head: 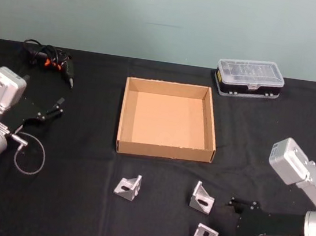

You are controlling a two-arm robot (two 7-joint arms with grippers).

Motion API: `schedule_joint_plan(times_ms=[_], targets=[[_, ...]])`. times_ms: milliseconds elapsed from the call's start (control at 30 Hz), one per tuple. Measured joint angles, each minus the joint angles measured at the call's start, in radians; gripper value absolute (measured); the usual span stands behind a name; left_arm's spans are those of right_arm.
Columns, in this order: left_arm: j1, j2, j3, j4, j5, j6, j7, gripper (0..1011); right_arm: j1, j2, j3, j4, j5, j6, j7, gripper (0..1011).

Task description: Use one hand to pick up the angle iron from the table and place it into the box.

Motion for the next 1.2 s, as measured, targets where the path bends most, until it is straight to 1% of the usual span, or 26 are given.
schedule_joint_plan(times_ms=[167, 600, 933, 1100, 1167, 1200], targets=[[0.000, 0.000, 0.000, 0.000, 0.000, 0.000, 0.000, 1000, 0.004, -0.003, -0.018, 0.009, -0.006, 0.006, -0.003, 1003], [0.000, 0.000, 0.000, 0.000, 0.000, 0.000, 0.000, 1000, 0.006, -0.027, -0.045, 0.043, -0.019, -0.002, -0.019, 1002], [0.000, 0.000, 0.000, 0.000, 0.000, 0.000, 0.000, 1000, 0.004, -0.035, -0.048, 0.053, -0.027, -0.009, -0.030, 1002], [0.000, 0.000, 0.000, 0.000, 0.000, 0.000, 0.000, 1000, 0.001, -0.037, -0.048, 0.054, -0.029, -0.010, -0.033, 929], [0.000, 0.000, 0.000, 0.000, 0.000, 0.000, 0.000, 1000, -0.003, -0.037, -0.044, 0.054, -0.029, -0.013, -0.037, 868], [0.000, 0.000, 0.000, 0.000, 0.000, 0.000, 0.000, 1000, -0.004, -0.037, -0.043, 0.054, -0.028, -0.014, -0.039, 853]])
